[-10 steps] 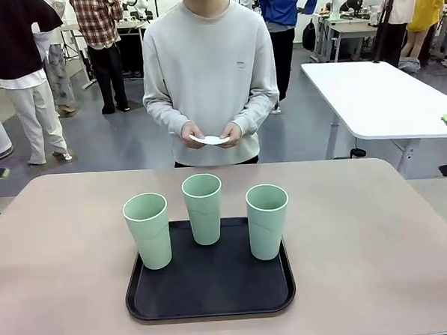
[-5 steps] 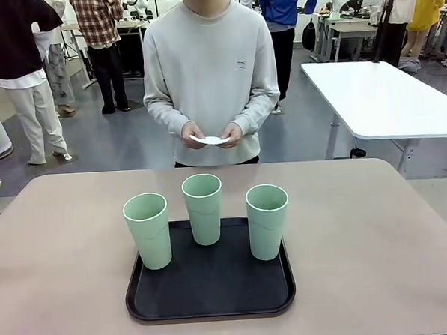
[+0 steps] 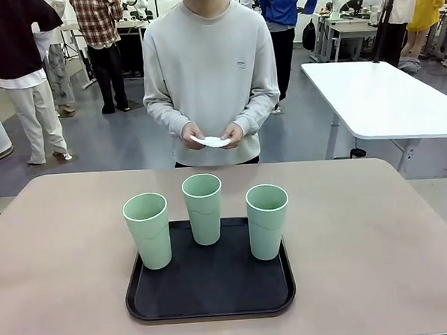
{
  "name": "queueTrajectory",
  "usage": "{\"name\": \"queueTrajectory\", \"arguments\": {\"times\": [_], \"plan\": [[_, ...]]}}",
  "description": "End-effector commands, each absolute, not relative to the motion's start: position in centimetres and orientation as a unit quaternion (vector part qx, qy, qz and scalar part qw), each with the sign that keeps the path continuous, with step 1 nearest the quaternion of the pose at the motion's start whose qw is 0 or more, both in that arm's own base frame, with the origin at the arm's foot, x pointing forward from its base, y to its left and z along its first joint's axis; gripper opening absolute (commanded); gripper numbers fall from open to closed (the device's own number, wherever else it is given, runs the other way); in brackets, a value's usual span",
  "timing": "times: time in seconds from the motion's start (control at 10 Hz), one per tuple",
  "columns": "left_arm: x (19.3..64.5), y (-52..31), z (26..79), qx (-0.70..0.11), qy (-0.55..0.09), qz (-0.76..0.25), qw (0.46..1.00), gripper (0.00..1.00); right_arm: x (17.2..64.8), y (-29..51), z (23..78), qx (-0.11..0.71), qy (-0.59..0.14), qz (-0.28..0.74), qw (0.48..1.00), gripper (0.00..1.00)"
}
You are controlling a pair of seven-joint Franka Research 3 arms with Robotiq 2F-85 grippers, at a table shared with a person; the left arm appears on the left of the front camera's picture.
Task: Place coasters on the table and set cups on them.
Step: Pick up one Reusable plastic cup and place it on a coaster set by the human.
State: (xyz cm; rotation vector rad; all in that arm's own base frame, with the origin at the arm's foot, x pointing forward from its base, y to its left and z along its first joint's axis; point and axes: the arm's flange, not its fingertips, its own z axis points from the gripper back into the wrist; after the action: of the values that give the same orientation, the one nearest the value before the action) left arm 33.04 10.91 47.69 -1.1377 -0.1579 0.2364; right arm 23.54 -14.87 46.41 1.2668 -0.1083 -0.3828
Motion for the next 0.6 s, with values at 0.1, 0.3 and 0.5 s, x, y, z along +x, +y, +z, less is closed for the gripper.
{"name": "queueTrajectory", "arguments": {"times": [0.1,0.3,0.5], "plan": [[33.62,10.64,47.54,-0.55,-0.07,0.103,0.826,1.0,23.76,-14.78,46.39,0.59,-0.051,-0.175,0.786,1.0],[33.62,10.64,47.54,-0.55,-0.07,0.103,0.826,1.0,23.76,-14.78,46.39,0.59,-0.051,-0.175,0.786,1.0],[33.62,10.64,47.54,-0.55,-0.07,0.103,0.826,1.0,23.76,-14.78,46.39,0.59,-0.051,-0.175,0.786,1.0]]}}
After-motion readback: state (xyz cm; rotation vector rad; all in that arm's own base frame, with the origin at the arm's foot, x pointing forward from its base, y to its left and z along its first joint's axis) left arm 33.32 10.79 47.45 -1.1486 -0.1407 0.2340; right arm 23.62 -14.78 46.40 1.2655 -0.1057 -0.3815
